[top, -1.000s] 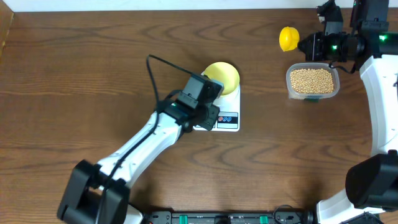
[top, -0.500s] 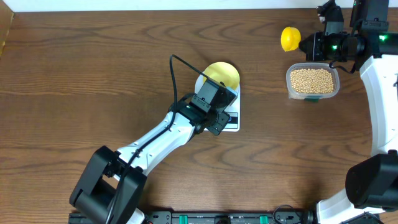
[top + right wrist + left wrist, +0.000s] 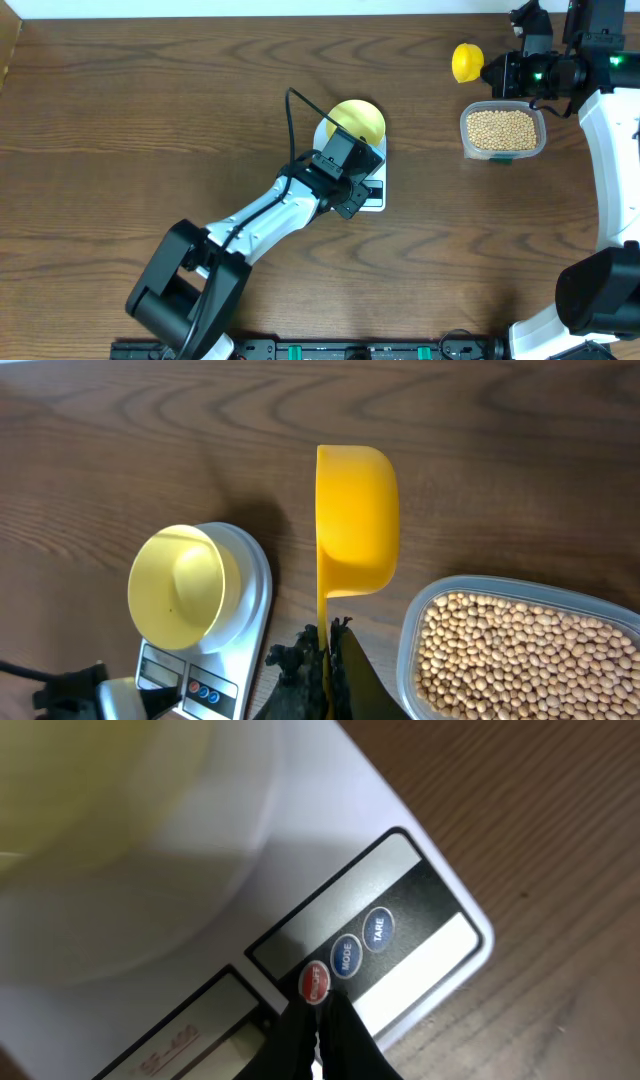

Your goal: Scoop item into bowl and weigh 50g on scale

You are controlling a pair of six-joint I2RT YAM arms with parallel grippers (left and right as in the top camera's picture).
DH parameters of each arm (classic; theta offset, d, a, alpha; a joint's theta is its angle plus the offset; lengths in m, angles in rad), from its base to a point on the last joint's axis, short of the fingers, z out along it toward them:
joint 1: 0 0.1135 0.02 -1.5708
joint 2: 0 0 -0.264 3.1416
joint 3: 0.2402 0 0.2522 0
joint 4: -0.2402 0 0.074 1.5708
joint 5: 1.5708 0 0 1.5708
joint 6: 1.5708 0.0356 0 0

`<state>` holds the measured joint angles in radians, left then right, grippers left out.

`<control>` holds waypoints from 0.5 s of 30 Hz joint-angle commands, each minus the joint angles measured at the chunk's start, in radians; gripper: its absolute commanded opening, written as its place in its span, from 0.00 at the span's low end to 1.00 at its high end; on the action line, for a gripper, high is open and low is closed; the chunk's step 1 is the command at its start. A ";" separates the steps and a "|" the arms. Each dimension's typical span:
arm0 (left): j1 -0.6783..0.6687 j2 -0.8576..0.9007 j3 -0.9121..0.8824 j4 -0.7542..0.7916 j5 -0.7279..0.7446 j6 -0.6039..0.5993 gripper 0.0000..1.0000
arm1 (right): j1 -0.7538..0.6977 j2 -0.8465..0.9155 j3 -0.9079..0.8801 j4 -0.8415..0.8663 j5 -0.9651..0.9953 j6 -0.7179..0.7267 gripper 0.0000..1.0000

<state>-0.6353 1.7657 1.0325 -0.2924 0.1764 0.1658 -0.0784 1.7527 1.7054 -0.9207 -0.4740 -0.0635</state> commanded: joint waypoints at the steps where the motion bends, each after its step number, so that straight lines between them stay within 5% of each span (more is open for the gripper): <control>1: -0.001 0.040 -0.006 0.010 -0.012 0.021 0.08 | -0.003 -0.008 0.013 -0.003 0.000 -0.013 0.01; 15: -0.001 0.059 -0.006 0.035 -0.014 0.021 0.08 | -0.003 -0.008 0.013 -0.004 0.000 -0.013 0.01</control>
<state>-0.6361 1.8011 1.0325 -0.2649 0.1768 0.1665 -0.0784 1.7527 1.7054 -0.9230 -0.4740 -0.0635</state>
